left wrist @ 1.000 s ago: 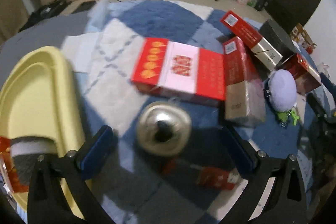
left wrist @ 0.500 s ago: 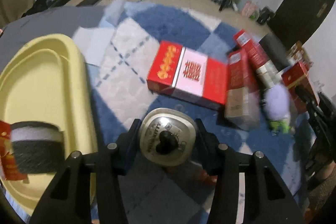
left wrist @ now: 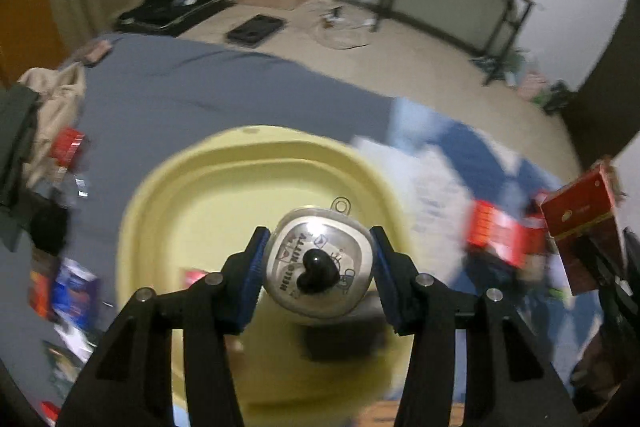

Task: Organize rigid objects
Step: 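Grasp the round tin with the left gripper while the right gripper carries a red box to the tray, then grasp the red-and-clear tube with the left gripper while the right gripper carries the lavender pompom to the tray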

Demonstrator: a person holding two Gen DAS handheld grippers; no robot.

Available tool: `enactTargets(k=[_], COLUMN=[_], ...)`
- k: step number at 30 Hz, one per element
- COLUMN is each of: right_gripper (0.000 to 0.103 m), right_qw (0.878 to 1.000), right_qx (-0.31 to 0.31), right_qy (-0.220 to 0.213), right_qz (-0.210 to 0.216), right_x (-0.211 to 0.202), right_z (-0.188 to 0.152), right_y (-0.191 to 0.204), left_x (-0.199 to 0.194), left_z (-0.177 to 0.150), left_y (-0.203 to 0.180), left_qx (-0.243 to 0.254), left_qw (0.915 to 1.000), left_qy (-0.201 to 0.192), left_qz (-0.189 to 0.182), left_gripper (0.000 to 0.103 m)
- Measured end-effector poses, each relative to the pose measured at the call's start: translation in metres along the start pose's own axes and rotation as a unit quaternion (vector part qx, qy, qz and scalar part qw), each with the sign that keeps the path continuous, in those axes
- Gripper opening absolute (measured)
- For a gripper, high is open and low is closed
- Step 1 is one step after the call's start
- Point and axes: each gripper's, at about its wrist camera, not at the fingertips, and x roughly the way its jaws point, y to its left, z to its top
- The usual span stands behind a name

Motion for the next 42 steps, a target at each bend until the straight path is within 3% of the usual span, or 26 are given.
enactTargets(k=[6, 11, 18, 21, 22, 23, 24, 26, 28, 29, 31, 32, 34, 36, 39, 42], right_gripper=[0.020, 0.020, 0.021, 0.021, 0.023, 0.035, 0.053, 0.065, 0.066, 0.070, 0.089, 0.103, 0.103, 0.103, 0.103, 0.103], right_qw=[0.990, 0.975, 0.962, 0.966, 0.968, 0.969, 0.971, 0.975, 0.981, 0.985, 0.993, 0.996, 0.997, 0.996, 0.989, 0.980], right_qx=[-0.101, -0.170, -0.188, -0.159, -0.153, -0.151, -0.149, -0.138, -0.111, -0.086, -0.031, 0.003, 0.060, 0.089, 0.105, 0.137], right_qy=[0.067, 0.103, 0.167, 0.167, 0.167, 0.162, 0.155, 0.141, 0.122, 0.108, 0.080, 0.063, 0.030, 0.020, 0.028, 0.050], right_qz=[0.078, 0.097, 0.108, 0.113, 0.108, 0.105, 0.102, 0.104, 0.104, 0.099, 0.081, 0.070, 0.045, -0.009, -0.098, -0.138], right_x=[0.113, 0.163, 0.219, 0.228, 0.232, 0.233, 0.230, 0.221, 0.198, 0.181, 0.145, 0.120, 0.077, 0.039, -0.004, -0.030], right_z=[0.043, 0.055, 0.053, 0.059, 0.061, 0.062, 0.062, 0.063, 0.061, 0.061, 0.053, 0.047, 0.032, 0.011, -0.024, -0.058], right_y=[0.039, 0.059, 0.071, 0.065, 0.066, 0.065, 0.064, 0.062, 0.054, 0.046, 0.023, 0.006, -0.030, -0.064, -0.105, -0.137], left_x=[0.035, 0.062, 0.091, 0.099, 0.100, 0.100, 0.098, 0.093, 0.075, 0.066, 0.035, 0.023, 0.002, -0.014, -0.020, 0.001], left_z=[0.011, 0.011, 0.004, 0.001, 0.000, 0.000, 0.000, 0.002, 0.006, 0.007, 0.009, 0.008, 0.006, -0.001, -0.020, -0.056], left_y=[0.053, 0.074, 0.091, 0.091, 0.091, 0.091, 0.091, 0.091, 0.091, 0.088, 0.072, 0.063, 0.033, -0.011, -0.064, -0.125], left_qx=[-0.042, -0.069, -0.111, -0.105, -0.101, -0.099, -0.098, -0.099, -0.099, -0.094, -0.070, -0.057, -0.020, 0.023, 0.063, 0.111], left_qw=[0.9981, 0.9953, 0.9890, 0.9882, 0.9885, 0.9892, 0.9898, 0.9904, 0.9925, 0.9939, 0.9975, 0.9983, 0.9990, 0.9978, 0.9931, 0.9852], left_qy=[0.039, 0.066, 0.096, 0.110, 0.111, 0.107, 0.103, 0.096, 0.071, 0.057, 0.013, 0.000, -0.013, -0.017, -0.011, 0.015], left_qz=[0.022, 0.015, 0.013, 0.016, 0.018, 0.018, 0.015, 0.011, 0.000, 0.001, -0.006, -0.013, -0.036, -0.060, -0.098, -0.130], left_gripper=[0.052, 0.052, 0.052, 0.052, 0.052, 0.052, 0.052, 0.057, 0.082, 0.089, 0.103, 0.103, 0.103, 0.103, 0.103, 0.103])
